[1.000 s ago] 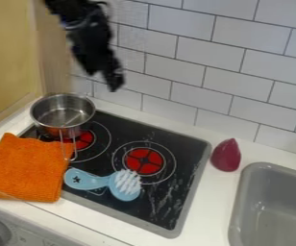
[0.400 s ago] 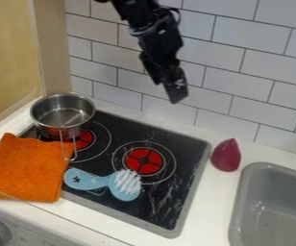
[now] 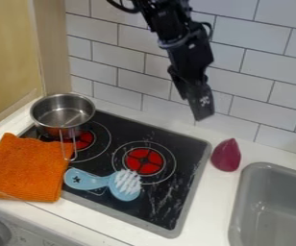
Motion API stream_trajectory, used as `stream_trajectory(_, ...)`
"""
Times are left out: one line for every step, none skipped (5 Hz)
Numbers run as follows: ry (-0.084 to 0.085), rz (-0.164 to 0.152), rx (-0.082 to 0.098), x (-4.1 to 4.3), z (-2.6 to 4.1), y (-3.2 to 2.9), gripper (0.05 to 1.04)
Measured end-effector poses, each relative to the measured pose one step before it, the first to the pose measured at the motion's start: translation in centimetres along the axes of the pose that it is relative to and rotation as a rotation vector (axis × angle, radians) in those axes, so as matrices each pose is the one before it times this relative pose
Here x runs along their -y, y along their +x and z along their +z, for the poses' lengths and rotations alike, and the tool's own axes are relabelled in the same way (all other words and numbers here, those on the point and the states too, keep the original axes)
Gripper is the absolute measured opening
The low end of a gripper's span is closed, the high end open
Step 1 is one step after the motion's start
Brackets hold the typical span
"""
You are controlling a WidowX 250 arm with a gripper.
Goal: Put the red thing in the silver suit
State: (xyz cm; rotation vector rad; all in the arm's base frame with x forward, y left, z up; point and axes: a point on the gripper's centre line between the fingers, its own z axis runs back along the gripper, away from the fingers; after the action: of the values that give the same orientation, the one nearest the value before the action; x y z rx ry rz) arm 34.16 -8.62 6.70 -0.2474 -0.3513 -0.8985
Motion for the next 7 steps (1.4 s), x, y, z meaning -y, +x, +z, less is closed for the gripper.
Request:
stream_trajectory(-0.0542, -0.0452, -0.0341, 1.839, -1.762, 0.460, 0.998)
stream_trajectory(-0.0107, -0.0055, -0.0146, 0.216, -1.109, -0.103, 0.998)
stream_trajectory(-0.0402, -0.0341, -0.0520, 1.065, -2.002, -0.355, 0.998)
stream_trajectory(0.0239, -0.0451, -0.0313, -0.170, -0.926, 0.659, 0.998)
stream_trajectory(0.0440, -0.0113, -0.0213, -0.922, -0.202, -0.056, 0.998)
stream_trajectory(0.0387, -0.0435, -0.0078, -0.423, -0.549, 1.248, 0.977)
stream_trajectory(0.0124, -0.0174, -0.0065, -0.593, -0.375, 0.559, 0.884)
